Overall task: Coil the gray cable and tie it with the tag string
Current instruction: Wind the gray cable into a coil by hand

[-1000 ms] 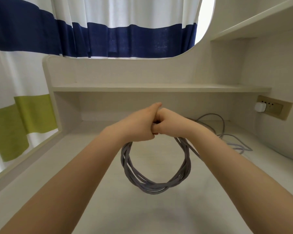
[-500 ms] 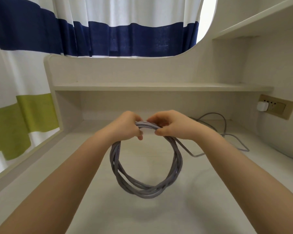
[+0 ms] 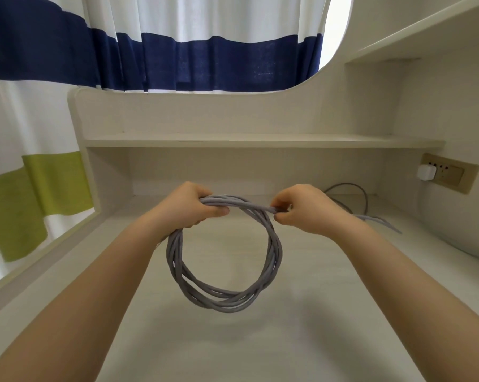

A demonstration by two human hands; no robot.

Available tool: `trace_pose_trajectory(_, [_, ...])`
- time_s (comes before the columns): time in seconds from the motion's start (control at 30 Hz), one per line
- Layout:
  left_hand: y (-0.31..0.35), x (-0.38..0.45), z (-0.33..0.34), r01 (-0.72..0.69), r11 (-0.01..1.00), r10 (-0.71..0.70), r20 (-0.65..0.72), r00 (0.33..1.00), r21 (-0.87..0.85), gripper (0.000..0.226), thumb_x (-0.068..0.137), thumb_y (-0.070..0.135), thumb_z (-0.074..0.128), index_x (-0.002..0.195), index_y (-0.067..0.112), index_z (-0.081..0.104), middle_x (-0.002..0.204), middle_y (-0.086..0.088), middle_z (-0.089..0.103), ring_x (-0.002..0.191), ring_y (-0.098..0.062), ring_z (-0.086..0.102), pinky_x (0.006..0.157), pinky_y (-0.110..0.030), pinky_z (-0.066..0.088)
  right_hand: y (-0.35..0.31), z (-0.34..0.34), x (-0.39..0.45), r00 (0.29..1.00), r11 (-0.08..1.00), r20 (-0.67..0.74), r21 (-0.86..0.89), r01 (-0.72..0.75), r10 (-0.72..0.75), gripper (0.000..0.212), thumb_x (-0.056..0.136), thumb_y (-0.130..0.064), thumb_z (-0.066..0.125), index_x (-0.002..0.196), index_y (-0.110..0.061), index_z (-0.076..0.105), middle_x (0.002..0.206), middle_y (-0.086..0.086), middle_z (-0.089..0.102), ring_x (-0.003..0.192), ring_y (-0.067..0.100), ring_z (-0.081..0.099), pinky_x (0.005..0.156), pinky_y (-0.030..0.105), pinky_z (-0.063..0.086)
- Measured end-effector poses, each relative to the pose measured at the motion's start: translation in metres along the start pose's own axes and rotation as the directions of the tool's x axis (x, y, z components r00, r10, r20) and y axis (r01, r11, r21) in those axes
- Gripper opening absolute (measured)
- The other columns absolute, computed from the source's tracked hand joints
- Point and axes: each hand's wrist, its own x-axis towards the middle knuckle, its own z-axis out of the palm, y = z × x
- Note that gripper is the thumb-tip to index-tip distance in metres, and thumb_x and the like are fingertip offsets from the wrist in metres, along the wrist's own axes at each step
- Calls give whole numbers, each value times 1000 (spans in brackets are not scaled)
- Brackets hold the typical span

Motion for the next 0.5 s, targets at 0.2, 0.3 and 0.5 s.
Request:
trace_pose_trajectory(0.2, [-5, -5, -1, -4, 971, 19, 61, 998, -239, 27, 81, 34, 63, 61, 17, 59, 37, 8, 37, 33, -7, 30, 36, -17, 26, 20, 10, 3, 977, 982, -207, 187, -7, 47, 14, 81, -11, 60, 88, -16, 71, 72, -1, 65, 71, 18, 61, 64, 26, 43])
trace_pose_trajectory(0.3, [-6, -4, 1, -47, 914, 50, -3, 999, -402, 32, 86, 27, 58, 57, 16, 52, 36, 9, 34, 32, -6, 26, 34, -16, 21, 30, 19, 0, 978, 878, -151, 476, -54, 142, 20, 85, -4, 54, 98, -6, 69, 76, 0, 68, 69, 7, 65, 72, 24, 52])
trace_pose_trajectory(0.5, [-4, 1, 17, -121, 815, 42, -150, 988, -567, 36, 86, 28, 56, 56, 17, 40, 36, 12, 30, 31, -6, 22, 33, -14, 19, 27, 20, -8, 986, 389, 120, 908, -155, 115, 30, 89, -36, 46, 93, -14, 66, 79, -5, 75, 78, 11, 71, 70, 19, 56])
